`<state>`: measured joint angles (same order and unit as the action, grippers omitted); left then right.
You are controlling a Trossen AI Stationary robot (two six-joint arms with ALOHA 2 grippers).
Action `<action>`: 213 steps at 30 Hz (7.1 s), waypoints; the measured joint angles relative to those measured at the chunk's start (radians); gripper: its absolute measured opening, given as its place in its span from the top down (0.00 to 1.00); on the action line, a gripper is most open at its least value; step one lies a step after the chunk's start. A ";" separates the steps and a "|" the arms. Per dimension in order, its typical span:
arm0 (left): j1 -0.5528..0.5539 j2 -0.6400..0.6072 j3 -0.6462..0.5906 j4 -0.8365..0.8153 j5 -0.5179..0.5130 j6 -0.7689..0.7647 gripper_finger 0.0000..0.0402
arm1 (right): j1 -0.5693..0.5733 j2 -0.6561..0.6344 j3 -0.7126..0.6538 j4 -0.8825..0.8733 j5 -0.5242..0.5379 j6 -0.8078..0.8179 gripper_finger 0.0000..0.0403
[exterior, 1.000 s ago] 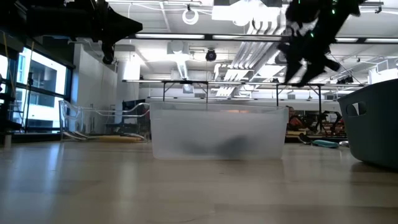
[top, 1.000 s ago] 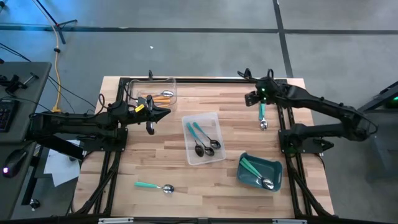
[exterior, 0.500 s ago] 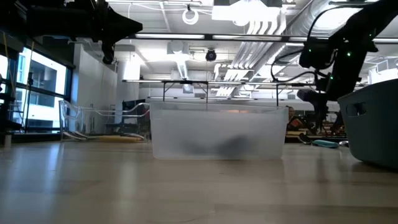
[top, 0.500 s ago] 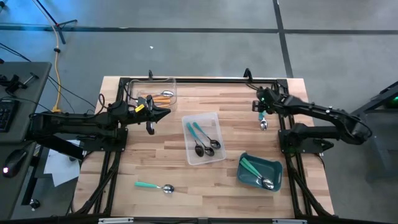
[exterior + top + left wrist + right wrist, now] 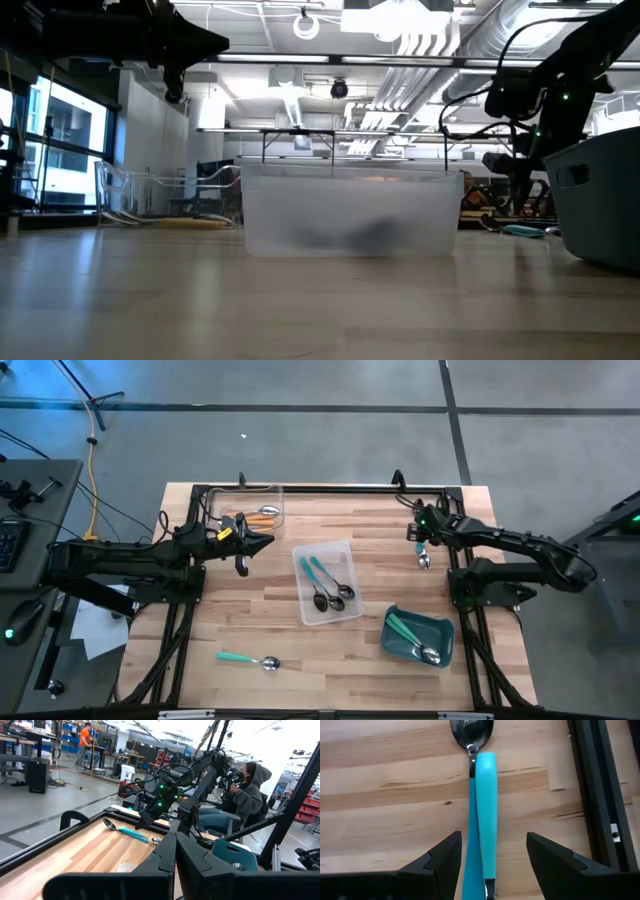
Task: Sort silverware by color (type)
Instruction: Put the light blue spoon into the blue bin
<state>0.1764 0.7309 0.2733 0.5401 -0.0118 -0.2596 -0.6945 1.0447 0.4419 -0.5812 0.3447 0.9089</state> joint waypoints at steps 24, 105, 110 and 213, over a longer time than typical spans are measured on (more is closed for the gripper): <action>0.000 0.000 0.000 -0.006 0.000 0.000 1.00 | 0.000 0.185 0.002 0.064 0.030 0.011 0.48; 0.000 0.000 0.000 -0.019 0.000 -0.052 1.00 | 0.001 0.194 0.003 -0.058 0.021 0.103 0.95; 0.000 0.000 0.000 -0.019 0.000 -0.052 1.00 | 0.001 0.194 0.002 -0.058 0.021 0.104 0.92; 0.000 -0.002 0.002 0.093 0.008 -0.087 1.00 | 0.104 -0.298 0.246 0.374 -0.315 -0.522 0.94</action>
<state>0.1768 0.7288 0.2749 0.6331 -0.0038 -0.3466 -0.5907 0.7469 0.6876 -0.2075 0.0302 0.3865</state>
